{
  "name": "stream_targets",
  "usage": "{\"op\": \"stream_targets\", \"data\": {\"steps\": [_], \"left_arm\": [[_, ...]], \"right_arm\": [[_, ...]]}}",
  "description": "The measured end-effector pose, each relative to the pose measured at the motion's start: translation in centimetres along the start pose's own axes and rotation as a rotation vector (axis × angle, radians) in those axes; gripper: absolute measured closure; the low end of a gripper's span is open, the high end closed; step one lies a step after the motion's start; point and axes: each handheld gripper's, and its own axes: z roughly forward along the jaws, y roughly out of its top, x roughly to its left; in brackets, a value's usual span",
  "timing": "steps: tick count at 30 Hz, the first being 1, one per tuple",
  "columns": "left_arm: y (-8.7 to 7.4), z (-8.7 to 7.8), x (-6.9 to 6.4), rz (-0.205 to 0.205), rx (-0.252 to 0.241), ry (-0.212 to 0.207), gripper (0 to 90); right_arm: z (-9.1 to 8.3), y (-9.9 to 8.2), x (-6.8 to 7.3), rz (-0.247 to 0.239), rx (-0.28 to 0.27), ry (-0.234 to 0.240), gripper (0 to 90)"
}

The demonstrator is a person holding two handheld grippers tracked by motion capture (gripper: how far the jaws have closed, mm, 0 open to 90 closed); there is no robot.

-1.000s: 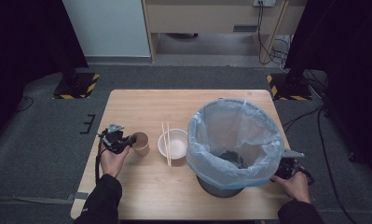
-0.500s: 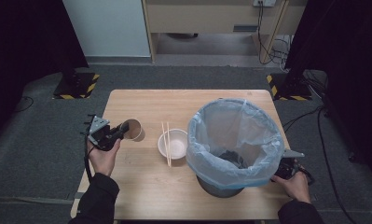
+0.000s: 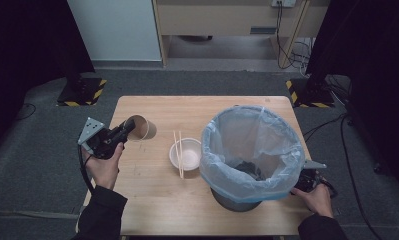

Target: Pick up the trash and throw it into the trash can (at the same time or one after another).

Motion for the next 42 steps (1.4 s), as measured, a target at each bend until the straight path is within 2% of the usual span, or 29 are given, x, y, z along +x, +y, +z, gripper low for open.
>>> {"op": "stream_targets", "data": {"steps": [6,17,26,28,35,42], "left_arm": [[1.4,-0.8,-1.7,0.014,-0.062,-0.052,81.7],[3.5,-2.2,-4.4,0.042,-0.141,-0.134,81.7],[5.3,-3.3,-6.0,0.065,-0.205,-0.175,81.7],[5.7,-3.2,-6.3,0.062,-0.222,-0.186,81.7],[6.8,-2.3,-8.0,0.077,-0.237,-0.220,81.8],[7.8,-1.4,-10.1,0.099,-0.261,-0.262,81.8]], "right_arm": [[0.0,0.0,0.0,0.000,0.000,0.000,4.2],[0.0,0.0,0.0,0.001,0.001,0.000,4.1],[0.0,0.0,0.0,0.000,0.001,0.000,4.0],[0.0,0.0,0.0,0.000,0.001,0.001,4.1],[0.0,0.0,0.0,0.000,0.001,0.000,4.0],[0.0,0.0,0.0,0.000,0.002,0.002,4.0]]}}
